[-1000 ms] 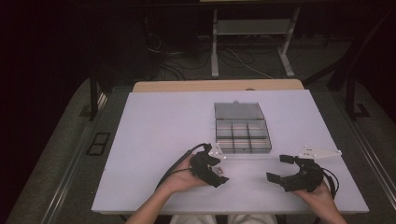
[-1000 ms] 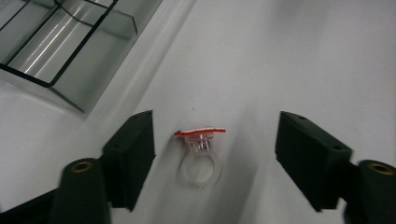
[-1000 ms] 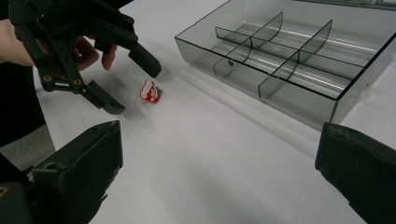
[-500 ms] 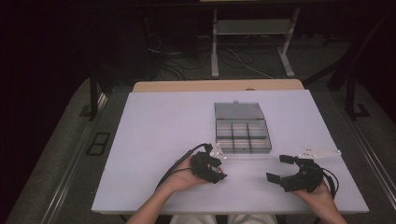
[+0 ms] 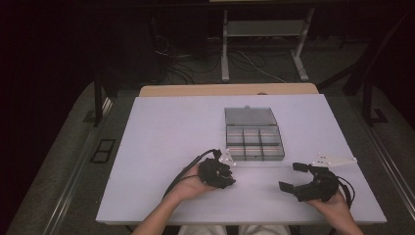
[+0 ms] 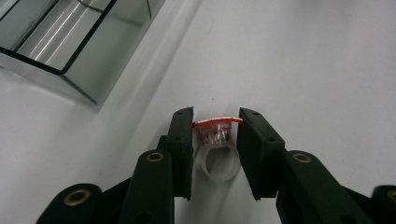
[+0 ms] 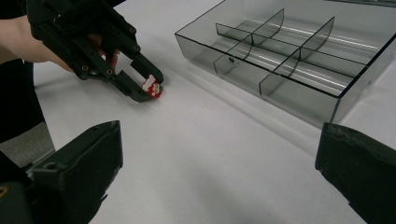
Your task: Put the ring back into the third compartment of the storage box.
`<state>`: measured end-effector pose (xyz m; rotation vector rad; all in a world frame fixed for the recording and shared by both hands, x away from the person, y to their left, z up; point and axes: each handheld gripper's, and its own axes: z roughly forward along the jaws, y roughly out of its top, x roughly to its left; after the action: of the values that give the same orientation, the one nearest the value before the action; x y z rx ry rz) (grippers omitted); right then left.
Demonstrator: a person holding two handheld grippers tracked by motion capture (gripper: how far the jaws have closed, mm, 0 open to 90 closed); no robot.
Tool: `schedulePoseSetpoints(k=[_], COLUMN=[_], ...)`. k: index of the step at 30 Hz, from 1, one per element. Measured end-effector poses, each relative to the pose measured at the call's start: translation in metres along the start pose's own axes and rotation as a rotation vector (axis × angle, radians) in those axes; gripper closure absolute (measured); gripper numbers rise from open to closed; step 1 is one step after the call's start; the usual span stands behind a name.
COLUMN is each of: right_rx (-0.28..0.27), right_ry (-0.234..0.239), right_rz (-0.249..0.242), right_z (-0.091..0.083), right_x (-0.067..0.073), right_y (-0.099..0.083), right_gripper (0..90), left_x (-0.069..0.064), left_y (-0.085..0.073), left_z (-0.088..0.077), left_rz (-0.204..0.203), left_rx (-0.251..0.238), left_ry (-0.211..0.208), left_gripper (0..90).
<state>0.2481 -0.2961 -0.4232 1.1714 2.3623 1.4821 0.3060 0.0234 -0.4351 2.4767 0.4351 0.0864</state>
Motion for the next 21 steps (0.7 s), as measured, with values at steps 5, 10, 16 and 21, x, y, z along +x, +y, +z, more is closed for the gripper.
schedulePoseSetpoints(k=[5, 10, 16, 21], right_rx=[0.0, -0.001, 0.001, 0.003], right_ry=[0.0, -0.001, -0.002, -0.004], right_rz=[0.003, -0.002, 0.0, -0.002], right_z=[0.0, 0.0, 0.0, 0.001], right_x=[0.0, 0.0, 0.0, 0.0], right_y=[0.0, 0.0, 0.0, 0.0], right_gripper=[0.8, 0.7, 0.7, 0.8], left_x=[0.002, 0.005, 0.01, 0.01], left_y=[0.0, -0.001, -0.001, 0.001], left_z=[-0.002, -0.006, -0.01, -0.014], left_rz=[0.015, -0.022, -0.034, -0.039], left_rx=[-0.014, -0.031, -0.044, -0.045], left_ry=[-0.005, -0.016, -0.034, -0.039], left_gripper=[67.8, 68.5, 68.8, 68.8])
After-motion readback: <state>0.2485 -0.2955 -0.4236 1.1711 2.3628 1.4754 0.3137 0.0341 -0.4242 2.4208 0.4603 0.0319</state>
